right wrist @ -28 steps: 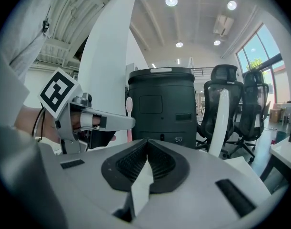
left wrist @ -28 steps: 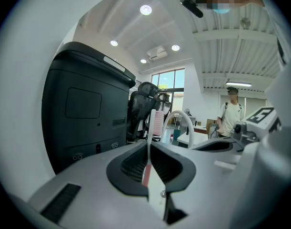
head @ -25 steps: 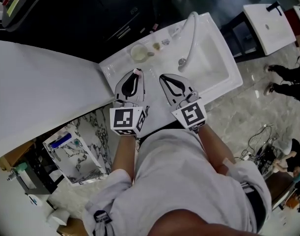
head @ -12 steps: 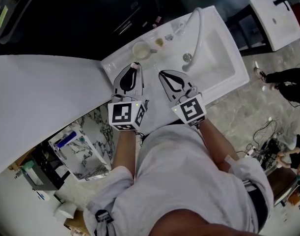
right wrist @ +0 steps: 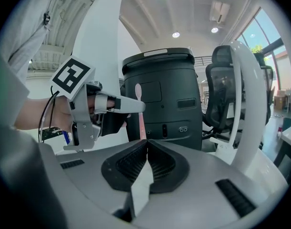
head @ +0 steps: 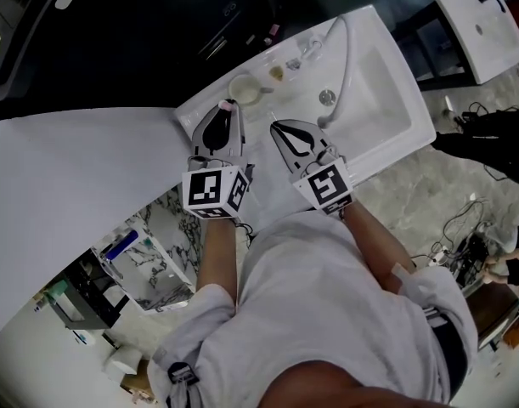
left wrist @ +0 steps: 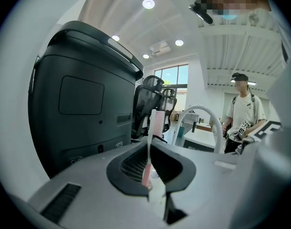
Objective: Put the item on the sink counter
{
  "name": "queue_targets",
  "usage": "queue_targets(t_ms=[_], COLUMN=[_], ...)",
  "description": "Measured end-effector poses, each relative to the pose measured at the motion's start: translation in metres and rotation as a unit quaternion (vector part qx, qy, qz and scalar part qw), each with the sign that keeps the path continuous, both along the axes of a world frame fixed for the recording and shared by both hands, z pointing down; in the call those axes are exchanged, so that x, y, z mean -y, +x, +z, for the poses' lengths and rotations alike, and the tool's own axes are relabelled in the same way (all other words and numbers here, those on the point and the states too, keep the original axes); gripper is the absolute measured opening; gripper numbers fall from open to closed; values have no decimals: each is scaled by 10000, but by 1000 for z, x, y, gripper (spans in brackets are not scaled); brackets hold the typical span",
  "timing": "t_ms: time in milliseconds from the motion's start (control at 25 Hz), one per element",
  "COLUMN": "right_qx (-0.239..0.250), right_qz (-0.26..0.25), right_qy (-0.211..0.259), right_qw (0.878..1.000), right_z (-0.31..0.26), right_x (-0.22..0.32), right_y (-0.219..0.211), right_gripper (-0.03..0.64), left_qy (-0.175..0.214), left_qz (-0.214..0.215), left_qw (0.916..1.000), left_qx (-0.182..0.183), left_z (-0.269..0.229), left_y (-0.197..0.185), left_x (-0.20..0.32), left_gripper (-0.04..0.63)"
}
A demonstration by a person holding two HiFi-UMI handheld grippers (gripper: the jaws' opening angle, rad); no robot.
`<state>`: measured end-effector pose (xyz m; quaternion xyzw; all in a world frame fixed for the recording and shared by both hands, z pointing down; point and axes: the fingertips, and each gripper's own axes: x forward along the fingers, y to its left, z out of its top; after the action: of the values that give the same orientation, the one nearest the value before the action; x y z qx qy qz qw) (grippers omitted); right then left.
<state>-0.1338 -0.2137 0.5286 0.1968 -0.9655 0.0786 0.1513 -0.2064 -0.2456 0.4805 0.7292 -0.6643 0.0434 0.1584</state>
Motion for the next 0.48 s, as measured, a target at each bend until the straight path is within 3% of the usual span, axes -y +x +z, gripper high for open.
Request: queue_targets(t_ms=[480], right_qx=[-96], right_qz=[-112], right_qy=[-137], right_qw=[9998], right_z=[11], right_x=[6], right_y=[-10], right_gripper=[5], left_qy=[-70], left_qz=[-84], left_qw=[9998], left_qx=[-181], left_z=[14], left_y=[-17], left_x=[18], left_gripper=[28])
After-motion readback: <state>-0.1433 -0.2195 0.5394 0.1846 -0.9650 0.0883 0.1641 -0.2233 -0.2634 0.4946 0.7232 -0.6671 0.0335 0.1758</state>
